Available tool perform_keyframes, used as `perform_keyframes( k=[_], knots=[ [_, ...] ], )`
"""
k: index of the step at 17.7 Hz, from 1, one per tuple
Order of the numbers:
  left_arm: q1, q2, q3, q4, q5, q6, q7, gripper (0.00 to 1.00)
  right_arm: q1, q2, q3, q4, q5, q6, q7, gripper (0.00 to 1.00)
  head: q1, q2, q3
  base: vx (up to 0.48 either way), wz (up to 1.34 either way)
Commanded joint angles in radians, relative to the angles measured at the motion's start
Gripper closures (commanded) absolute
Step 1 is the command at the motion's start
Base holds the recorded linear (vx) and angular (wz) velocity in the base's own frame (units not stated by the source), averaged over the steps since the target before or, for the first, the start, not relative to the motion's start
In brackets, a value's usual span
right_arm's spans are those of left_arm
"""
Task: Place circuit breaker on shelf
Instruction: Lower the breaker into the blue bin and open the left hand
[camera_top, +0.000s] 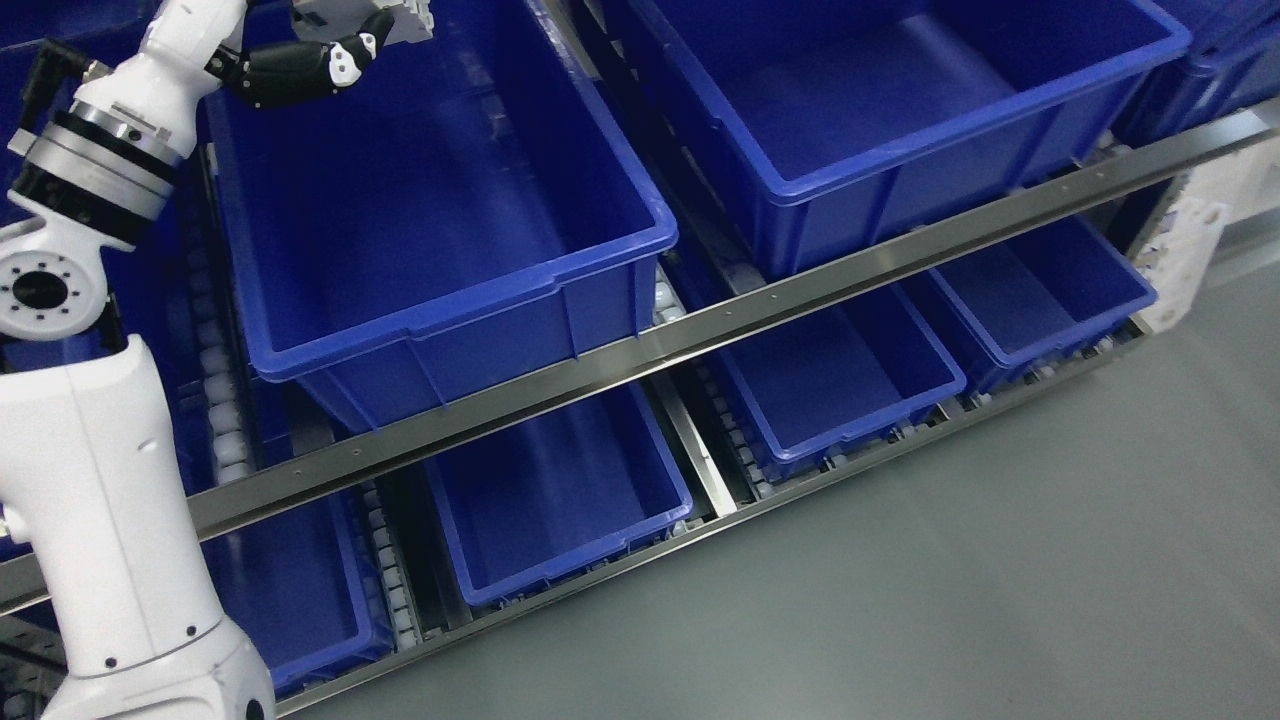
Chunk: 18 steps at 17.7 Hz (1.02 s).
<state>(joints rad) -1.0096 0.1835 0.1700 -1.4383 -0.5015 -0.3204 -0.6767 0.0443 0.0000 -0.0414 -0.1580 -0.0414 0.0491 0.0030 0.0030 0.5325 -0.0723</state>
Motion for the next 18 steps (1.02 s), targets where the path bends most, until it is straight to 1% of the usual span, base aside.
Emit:
perform_keyframes(
  k=[1,5,9,13,16,18],
  knots=[
    [-0.17,-0.027,-0.211,0.46,-0.138,-0.014,-0.001,0.85,0.0,-0.017,0.0,0.0,0.0,-0.002,-0.006,0.0,0.0,0.0,0.0,0.143,0.42],
    [-0.236,-0.116,-0.219,0.689,-0.23,-0.02,0.011,0.85,0.0,-0.017,0.0,0.0,0.0,-0.002,-0.006,0.0,0.0,0.0,0.0,0.112,0.26],
    [-0.247,-0.142,-0.224,0.835,-0.299,-0.019,0.028,0.85,0.0,-0.017,0.0,0.0,0.0,-0.002,-0.006,0.0,0.0,0.0,0.0,0.083,0.08],
    [-0.253,-0.141,-0.259,0.878,-0.308,-0.012,0.032,0.84,0.0,-0.017,0.0,0.0,0.0,-0.002,-0.006,0.0,0.0,0.0,0.0,0.05,-0.01],
    [-0.271,-0.134,-0.259,0.933,-0.308,-0.011,0.077,0.83,0.0,-0.017,0.0,0.0,0.0,-0.002,-0.006,0.0,0.0,0.0,0.0,0.031,-0.04],
    [-0.271,-0.125,-0.257,0.961,-0.308,-0.008,0.083,0.82,0.0,-0.017,0.0,0.0,0.0,-0.002,-0.006,0.0,0.0,0.0,0.0,0.022,-0.03]
  ],
)
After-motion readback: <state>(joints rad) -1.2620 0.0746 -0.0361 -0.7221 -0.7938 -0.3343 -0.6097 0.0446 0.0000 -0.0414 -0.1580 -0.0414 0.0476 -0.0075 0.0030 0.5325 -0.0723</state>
